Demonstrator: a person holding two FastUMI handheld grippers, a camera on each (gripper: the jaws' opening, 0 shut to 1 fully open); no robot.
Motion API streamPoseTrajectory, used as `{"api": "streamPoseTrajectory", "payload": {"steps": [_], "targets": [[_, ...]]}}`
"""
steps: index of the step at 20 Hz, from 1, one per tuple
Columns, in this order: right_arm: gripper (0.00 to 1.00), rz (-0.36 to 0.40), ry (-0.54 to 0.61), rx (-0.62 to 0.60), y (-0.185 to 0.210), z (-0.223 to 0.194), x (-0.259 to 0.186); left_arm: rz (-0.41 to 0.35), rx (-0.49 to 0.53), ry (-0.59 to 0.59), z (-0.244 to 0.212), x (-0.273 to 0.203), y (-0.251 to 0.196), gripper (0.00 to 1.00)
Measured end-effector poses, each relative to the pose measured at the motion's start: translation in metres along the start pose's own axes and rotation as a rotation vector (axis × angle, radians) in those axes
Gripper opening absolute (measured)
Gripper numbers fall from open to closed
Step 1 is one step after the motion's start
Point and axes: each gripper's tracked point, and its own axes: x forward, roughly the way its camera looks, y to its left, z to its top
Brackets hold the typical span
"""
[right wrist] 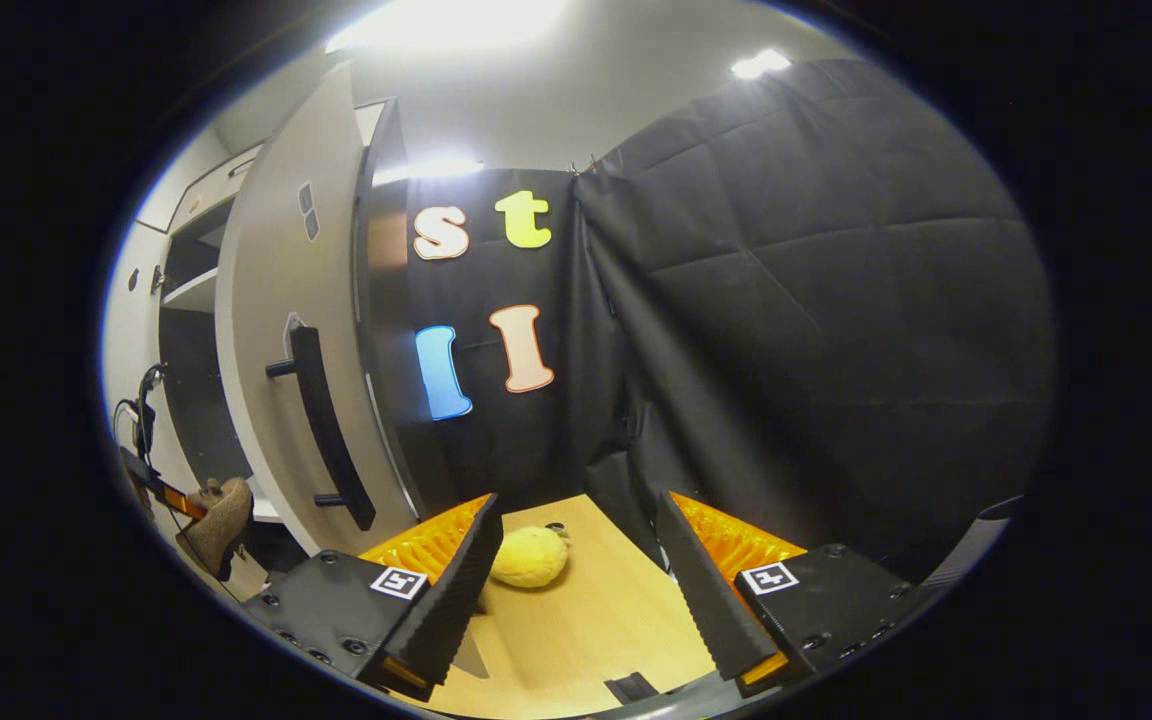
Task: Grab one shoe with the right hand and put it into the shoe cabinet, grab the other shoe with the left hand and put it into the shoe cabinet; then close the right door with the right hand and the left door with the left hand.
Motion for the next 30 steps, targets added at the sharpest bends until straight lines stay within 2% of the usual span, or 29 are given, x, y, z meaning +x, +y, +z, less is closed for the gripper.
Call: {"api": "streamPoseTrajectory", "payload": {"steps": [3,6,14,18,20,26,30], "targets": [[0.98,0.008,0.002,0.035,-0.006,0.002,0.007,0.052,0.026,-0.039,0.048,0.015,0.013,0.01],[0.98,-0.015,-0.015,0.054,-0.017,0.008,0.009,0.090,0.042,-0.068,0.093,0.040,0.021,0.02],[0.98,-0.121,-0.023,0.062,-0.050,0.013,-0.005,0.126,0.058,-0.095,0.156,0.111,0.039,0.01],[0.98,-0.158,-0.031,0.048,-0.059,0.020,-0.012,0.192,0.147,-0.082,0.171,0.144,0.054,0.01],[0.98,-0.180,-0.044,0.041,-0.061,0.023,-0.017,0.187,0.174,-0.099,0.180,0.157,0.052,0.01],[0.98,-0.192,-0.030,0.054,-0.057,0.015,-0.029,0.172,0.159,-0.058,0.172,0.185,0.053,0.01],[0.98,-0.186,-0.015,0.051,-0.056,0.009,-0.031,0.193,0.167,-0.039,0.168,0.192,0.056,0.02]]}}
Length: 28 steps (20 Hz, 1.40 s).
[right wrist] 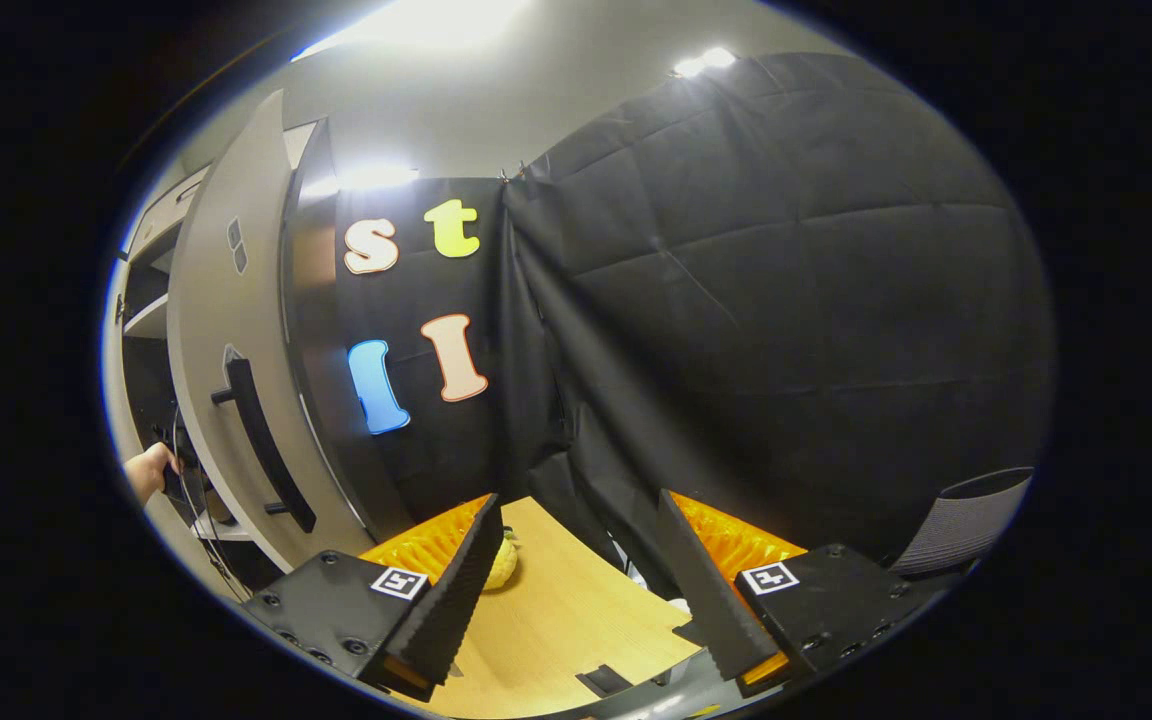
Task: Grab one shoe with the right hand and put it into the shoe cabinet, grab the other shoe with the left hand and put it into the shoe cabinet; then close the right door with the right hand and the left door with the left hand.
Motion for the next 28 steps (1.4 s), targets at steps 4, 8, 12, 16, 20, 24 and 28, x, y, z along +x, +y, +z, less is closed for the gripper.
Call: {"api": "streamPoseTrajectory", "payload": {"steps": [4,8,12,16,20,24,28], "targets": [[0.98,0.011,-0.003,0.018,-0.002,-0.001,0.003,-0.034,-0.006,0.021,-0.006,-0.005,-0.007,0.29],[0.98,0.028,0.005,0.044,-0.006,-0.004,0.009,0.009,-0.004,0.015,-0.007,-0.025,0.005,0.92],[0.98,0.053,0.023,0.039,-0.009,-0.010,0.024,0.029,-0.019,-0.079,0.006,-0.077,0.014,0.92],[0.98,0.137,0.048,0.020,0.008,-0.012,0.044,0.040,-0.016,-0.229,0.021,-0.150,0.009,0.92],[0.98,0.267,0.061,-0.026,0.041,-0.008,0.068,0.028,0.016,-0.407,0.024,-0.231,-0.004,1.00],[0.98,0.403,0.070,-0.082,0.079,-0.003,0.086,0.064,-0.046,-0.504,0.009,-0.297,-0.004,0.99],[0.98,0.524,0.057,-0.111,0.117,0.012,0.087,0.139,-0.054,-0.608,-0.017,-0.361,0.006,0.99]]}}
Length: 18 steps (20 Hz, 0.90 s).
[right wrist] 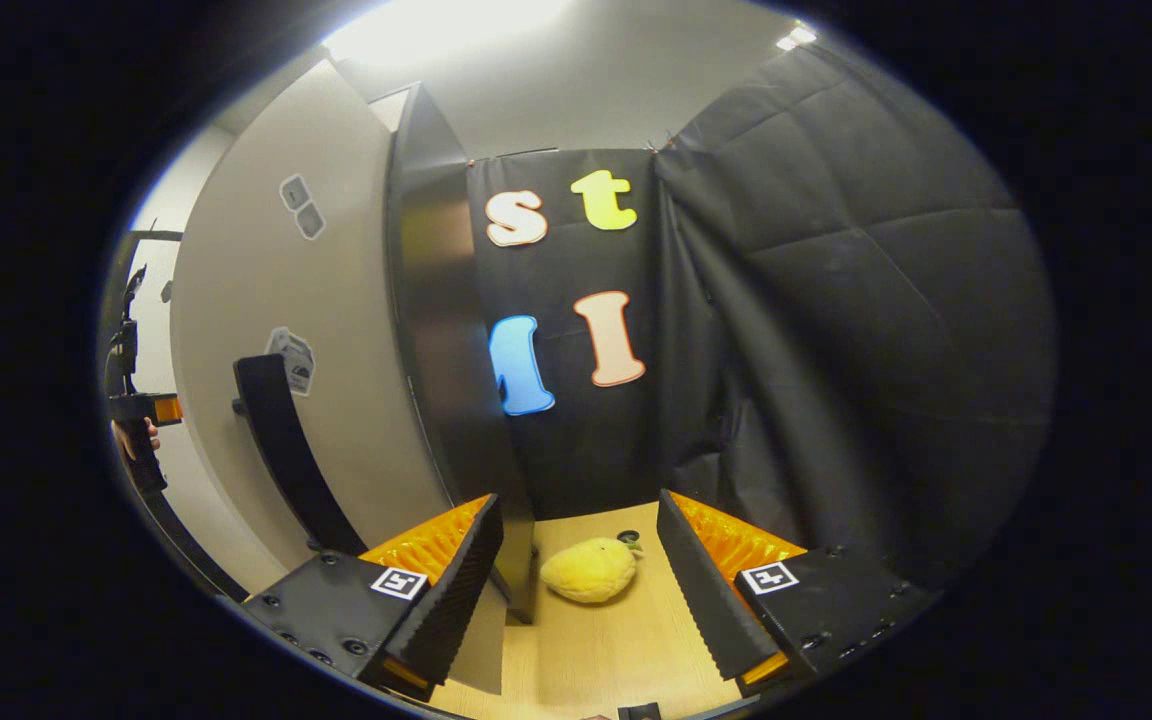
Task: Grab one shoe with the right hand and put it into the shoe cabinet, grab the other shoe with the left hand and put it into the shoe cabinet; then close the right door with the right hand and the left door with the left hand.
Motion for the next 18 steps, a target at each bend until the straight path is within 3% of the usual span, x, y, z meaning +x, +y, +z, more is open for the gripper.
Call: {"api": "streamPoseTrajectory", "payload": {"steps": [3,8,11,12,14,15,18], "targets": [[0.98,0.073,0.001,-0.052,0.019,0.008,0.008,0.085,0.029,-0.001,-0.021,-0.039,0.018,0.99],[0.98,0.099,0.004,-0.096,0.042,0.018,0.009,0.115,-0.152,0.020,-0.066,-0.091,0.026,0.99],[0.98,0.061,-0.008,-0.119,0.045,0.025,0.000,0.093,-0.234,0.048,-0.096,-0.107,0.037,0.92],[0.98,0.056,-0.009,-0.117,0.050,0.028,-0.003,0.077,-0.259,0.067,-0.107,-0.113,0.039,1.00],[0.98,0.019,-0.022,-0.132,0.052,0.034,-0.010,0.061,-0.298,0.079,-0.122,-0.122,0.051,0.99],[0.92,0.001,-0.027,-0.153,0.052,0.036,-0.009,0.060,-0.304,0.071,-0.126,-0.129,0.057,0.99],[0.97,-0.057,0.008,-0.174,0.050,0.022,-0.014,0.075,-0.303,0.046,-0.128,-0.141,0.074,0.99]]}}
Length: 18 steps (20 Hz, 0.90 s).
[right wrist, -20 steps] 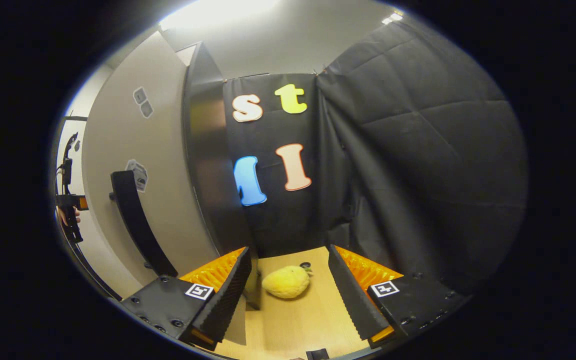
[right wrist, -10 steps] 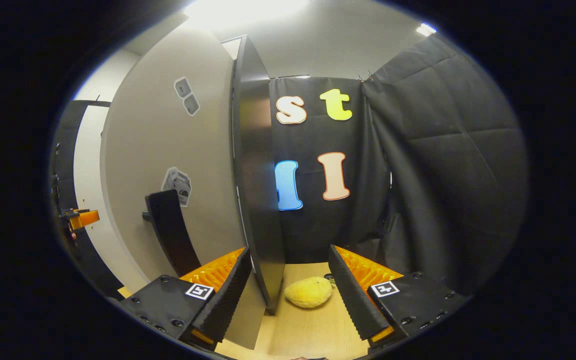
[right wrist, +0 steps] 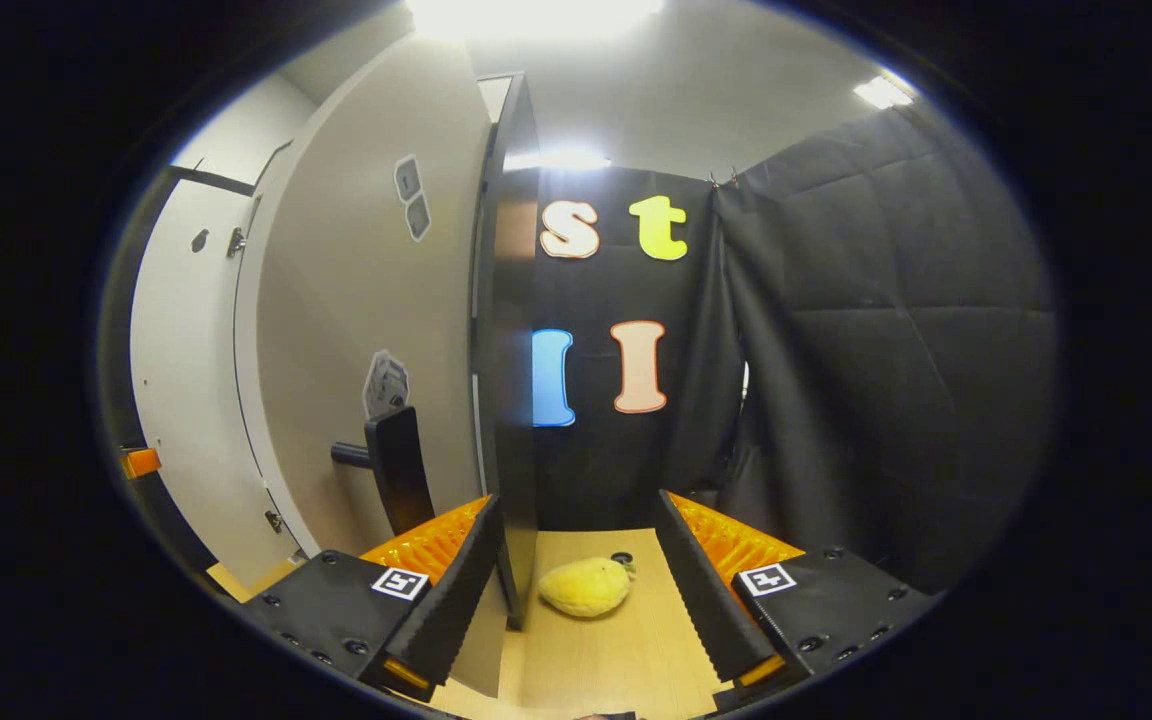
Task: Grab one shoe with the right hand and put it into the shoe cabinet, grab the other shoe with the left hand and put it into the shoe cabinet; then close the right door with the right hand and the left door with the left hand.
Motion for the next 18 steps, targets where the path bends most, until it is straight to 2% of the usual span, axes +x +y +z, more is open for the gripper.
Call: {"api": "streamPoseTrajectory", "payload": {"steps": [4,5,6,7,8,9,15,16,18], "targets": [[0.94,-0.007,0.008,-0.003,0.017,0.002,-0.005,0.003,-0.001,0.008,-0.005,-0.007,0.011,0.84],[0.86,0.000,0.008,-0.018,0.023,0.001,-0.006,0.004,0.001,0.013,-0.007,-0.007,0.012,0.84],[0.86,0.009,0.007,-0.034,0.031,0.002,-0.007,0.004,0.000,0.014,-0.008,-0.008,0.013,0.92],[0.86,0.020,0.006,-0.046,0.039,0.002,-0.007,0.001,-0.004,0.012,-0.009,-0.009,0.016,0.94],[0.94,0.036,0.003,-0.051,0.051,0.003,-0.007,-0.008,-0.006,0.011,-0.009,-0.010,0.017,0.97],[0.94,0.055,-0.001,-0.053,0.063,0.003,-0.007,-0.007,-0.004,0.010,-0.010,-0.010,0.020,0.92],[0.94,0.124,-0.039,-0.068,0.122,0.006,0.000,0.016,0.021,0.003,-0.007,-0.029,0.050,0.92],[0.94,0.136,-0.039,-0.066,0.132,0.006,0.002,0.027,0.027,-0.001,-0.006,-0.034,0.058,0.96],[0.94,0.173,-0.044,-0.057,0.155,0.004,0.005,0.057,0.032,-0.012,-0.003,-0.044,0.077,0.92]]}}
